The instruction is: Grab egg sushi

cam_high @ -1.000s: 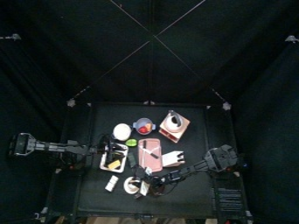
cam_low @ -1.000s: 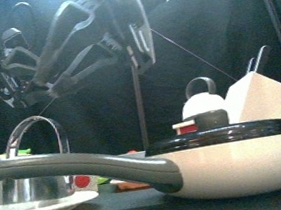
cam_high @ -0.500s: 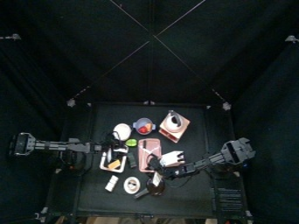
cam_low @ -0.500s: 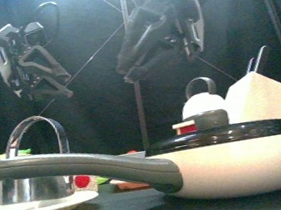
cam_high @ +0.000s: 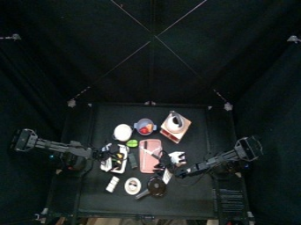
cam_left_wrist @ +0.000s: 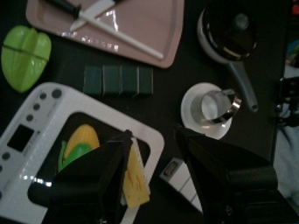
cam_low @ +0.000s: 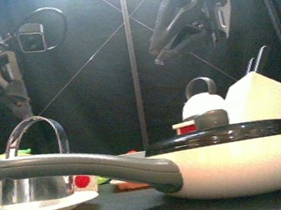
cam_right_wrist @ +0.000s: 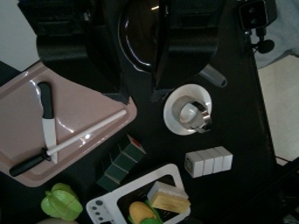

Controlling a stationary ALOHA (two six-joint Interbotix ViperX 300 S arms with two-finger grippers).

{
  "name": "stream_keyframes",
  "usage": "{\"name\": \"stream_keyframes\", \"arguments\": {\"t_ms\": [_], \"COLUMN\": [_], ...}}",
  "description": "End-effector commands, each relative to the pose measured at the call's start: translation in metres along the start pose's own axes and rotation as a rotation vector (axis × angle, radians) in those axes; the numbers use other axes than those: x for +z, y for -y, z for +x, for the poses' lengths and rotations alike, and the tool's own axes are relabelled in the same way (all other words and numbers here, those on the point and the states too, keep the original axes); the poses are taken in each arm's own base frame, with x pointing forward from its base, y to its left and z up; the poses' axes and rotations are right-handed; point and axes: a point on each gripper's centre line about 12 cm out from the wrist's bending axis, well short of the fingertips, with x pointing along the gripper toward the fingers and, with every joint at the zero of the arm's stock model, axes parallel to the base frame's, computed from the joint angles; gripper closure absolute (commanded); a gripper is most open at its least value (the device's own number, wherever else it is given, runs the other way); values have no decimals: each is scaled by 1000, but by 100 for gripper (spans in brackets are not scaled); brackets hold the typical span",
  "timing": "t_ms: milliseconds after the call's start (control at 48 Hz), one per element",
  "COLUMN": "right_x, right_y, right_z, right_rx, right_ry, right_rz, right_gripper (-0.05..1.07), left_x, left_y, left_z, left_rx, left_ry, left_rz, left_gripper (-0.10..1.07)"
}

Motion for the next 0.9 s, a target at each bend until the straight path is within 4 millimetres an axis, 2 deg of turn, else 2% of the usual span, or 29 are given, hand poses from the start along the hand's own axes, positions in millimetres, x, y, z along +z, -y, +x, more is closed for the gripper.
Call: {"name": "stream_keyframes", "arguments": {"t_ms": [0, 104, 354, 479, 667, 875], "right_x": [10, 8, 8, 8, 6, 5], "right_y": [-4, -3, -2, -3, -2, -2], "right_z": [-8, -7, -6, -6, -4, -1], "right_rx": [19, 14, 11, 14, 8, 4], "right_ry": [27, 22, 20, 20, 15, 10], "right_rz": [17, 15, 19, 19, 18, 15], "right_gripper": [34, 34, 34, 34, 34, 34], "left_x": [2, -10, -28, -35, -34, -27], "left_y": [4, 6, 32, 31, 22, 23], "left_z": [-3, 2, 22, 30, 27, 23], "left_rx": [16, 58, 123, 200, 321, 346], "left_ry": [-42, -138, -280, -335, -359, -309], "left_rz": [-18, -36, 25, 26, 40, 45], "left_gripper": [15, 15, 13, 13, 13, 12]}}
